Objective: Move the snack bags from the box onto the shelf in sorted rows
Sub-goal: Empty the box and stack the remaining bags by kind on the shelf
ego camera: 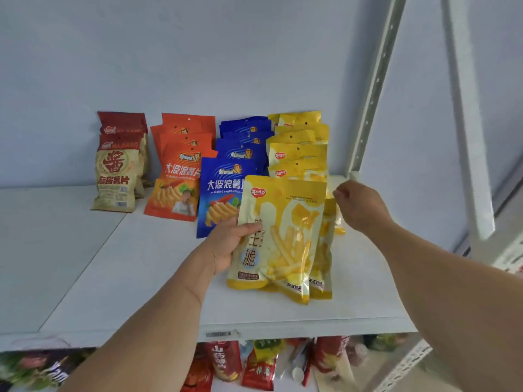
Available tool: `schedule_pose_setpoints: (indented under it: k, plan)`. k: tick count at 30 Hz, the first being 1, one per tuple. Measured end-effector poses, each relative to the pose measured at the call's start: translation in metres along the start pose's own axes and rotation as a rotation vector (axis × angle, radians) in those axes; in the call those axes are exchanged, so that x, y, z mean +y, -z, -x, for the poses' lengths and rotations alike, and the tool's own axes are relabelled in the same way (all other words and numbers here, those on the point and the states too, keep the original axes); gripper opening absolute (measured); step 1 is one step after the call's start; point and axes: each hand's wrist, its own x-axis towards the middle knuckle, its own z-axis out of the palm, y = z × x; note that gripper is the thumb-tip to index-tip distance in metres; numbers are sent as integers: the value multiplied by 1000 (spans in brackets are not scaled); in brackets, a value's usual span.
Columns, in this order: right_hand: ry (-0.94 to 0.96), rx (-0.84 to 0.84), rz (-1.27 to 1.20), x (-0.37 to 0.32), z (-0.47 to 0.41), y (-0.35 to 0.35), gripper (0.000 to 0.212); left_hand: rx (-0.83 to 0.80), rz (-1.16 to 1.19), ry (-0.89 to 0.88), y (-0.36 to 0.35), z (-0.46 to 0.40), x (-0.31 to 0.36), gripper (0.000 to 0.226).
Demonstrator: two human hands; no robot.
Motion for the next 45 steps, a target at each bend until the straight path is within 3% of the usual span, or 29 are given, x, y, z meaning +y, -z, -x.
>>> schedule_pose_setpoints:
  k: [2, 6, 9, 12, 16, 24, 27, 34, 45]
  plan:
    - [-13, -9, -34, 22, 12, 7, 35, 34, 5, 6, -25, 0, -12, 60]
    - [-69, -10, -194, 42, 33, 11, 49, 159, -24, -88, -63, 1, -33, 28]
    - [-143, -107, -268, 45, 54, 5, 76, 284, -153, -184, -81, 0, -43, 14]
    - [-209, -197, -336, 53, 72, -7, 91, 387, -205, -214, -91, -6, -45, 10]
    - [-240, -197, -328, 68, 72, -12, 99, 414, -250, -211, -91, -20, -48, 11]
    - [-241, -166, -303, 69, 53, -20, 97, 524, -356, -359, -99, -52, -27, 13]
    - [-236, -197, -291, 64, 45, -29, 99, 564, -497, -449, -101, -68, -19, 11]
    - [-297, -221, -260, 58, 29, -48, 101, 592, -631, -566, -88, -105, -37, 17]
    - [-349, -236, -256, 52, 25, -48, 95, 473, -529, -479, -78, -100, -34, 35]
